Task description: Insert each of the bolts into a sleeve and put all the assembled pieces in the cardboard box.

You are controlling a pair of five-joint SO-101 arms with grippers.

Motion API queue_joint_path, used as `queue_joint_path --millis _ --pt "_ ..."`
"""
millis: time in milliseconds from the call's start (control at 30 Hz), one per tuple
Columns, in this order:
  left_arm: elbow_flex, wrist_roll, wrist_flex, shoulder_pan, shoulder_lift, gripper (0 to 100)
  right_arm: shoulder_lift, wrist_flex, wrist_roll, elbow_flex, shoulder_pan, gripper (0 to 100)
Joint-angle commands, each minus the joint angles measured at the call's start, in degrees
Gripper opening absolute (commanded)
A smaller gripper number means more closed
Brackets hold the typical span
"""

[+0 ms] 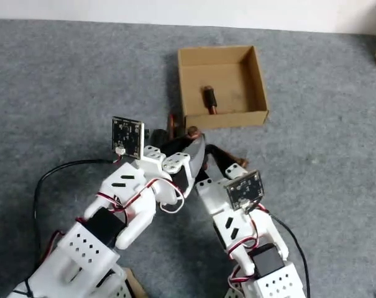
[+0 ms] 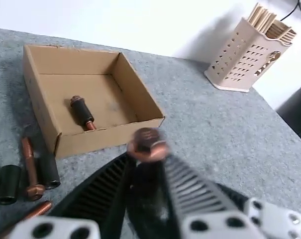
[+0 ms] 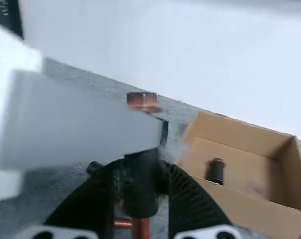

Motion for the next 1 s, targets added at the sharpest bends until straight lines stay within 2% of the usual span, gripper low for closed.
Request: queue_joint_path --millis 0,100,167,333,500,667,900,967 --pt "2.33 -0.18 2.46 1.10 0.13 31 -1.27 -3.65 -0.35 4.62 2.15 0.5" --pt "3.38 -0.09 2.46 1.19 0.13 43 -1.27 -3.65 -0.35 4.70 2.95 0.5" --pt "3.47 -0.09 2.46 1.19 0.13 46 -1.27 -3.65 -0.35 4.70 3.91 0.5" --pt "3.47 -0.09 2.29 -0.22 0.13 46 -1.27 -3.56 -0.35 6.02 5.49 0.5" --pt "3.03 0.09 2.20 -5.14 0.13 46 -1.27 -1.54 -0.35 6.02 5.49 0.5" --pt "2.86 4.04 2.11 -8.92 0.13 46 -1.27 0.13 -0.26 6.02 6.20 0.5" --pt "2.86 4.31 2.11 -9.63 0.31 46 -1.19 2.24 4.22 5.93 8.40 0.5" --pt "2.86 4.31 2.11 -9.63 0.13 42 -1.19 2.42 4.13 5.85 8.31 0.5"
